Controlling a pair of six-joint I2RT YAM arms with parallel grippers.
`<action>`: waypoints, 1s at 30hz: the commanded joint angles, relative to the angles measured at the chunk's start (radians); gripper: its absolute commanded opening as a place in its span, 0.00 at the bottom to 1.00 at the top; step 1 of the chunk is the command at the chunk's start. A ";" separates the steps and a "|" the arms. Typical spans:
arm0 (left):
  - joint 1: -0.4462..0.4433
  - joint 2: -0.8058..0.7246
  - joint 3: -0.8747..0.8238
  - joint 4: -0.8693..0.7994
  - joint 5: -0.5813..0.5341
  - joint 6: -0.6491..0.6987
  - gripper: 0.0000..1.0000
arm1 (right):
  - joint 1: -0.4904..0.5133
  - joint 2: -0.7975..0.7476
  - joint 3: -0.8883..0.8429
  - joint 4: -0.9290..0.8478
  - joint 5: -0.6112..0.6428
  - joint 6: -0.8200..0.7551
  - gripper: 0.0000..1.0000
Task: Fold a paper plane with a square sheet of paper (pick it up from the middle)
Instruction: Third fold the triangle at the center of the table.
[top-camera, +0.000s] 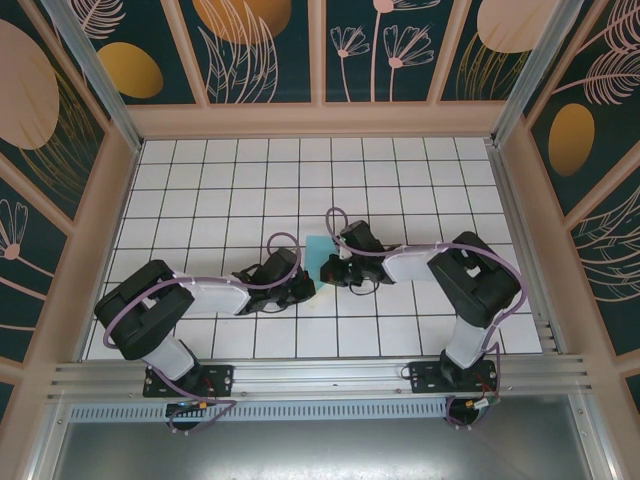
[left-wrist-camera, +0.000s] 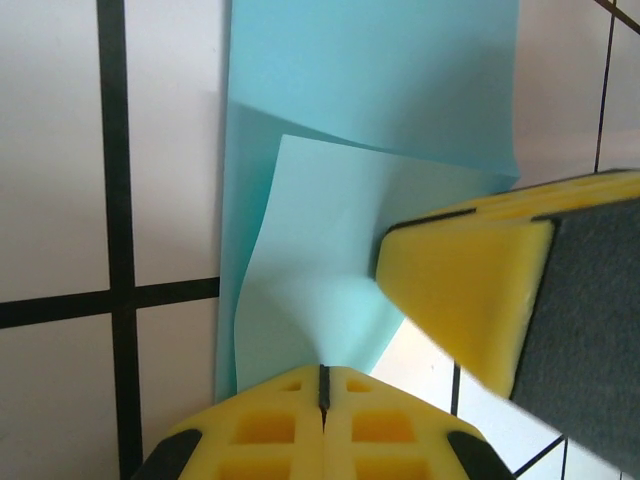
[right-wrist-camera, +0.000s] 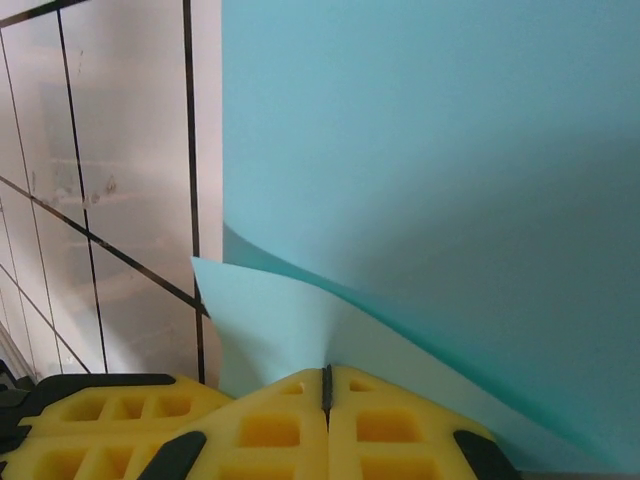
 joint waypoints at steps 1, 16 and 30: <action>-0.004 0.025 -0.053 -0.150 -0.058 -0.014 0.00 | -0.102 0.027 -0.018 -0.037 0.065 -0.066 0.03; -0.005 -0.006 0.018 -0.188 -0.100 0.150 0.00 | -0.095 -0.206 -0.070 -0.016 0.081 0.009 0.02; -0.005 -0.043 0.022 -0.154 -0.081 0.162 0.00 | 0.026 -0.009 -0.019 0.105 0.023 0.111 0.00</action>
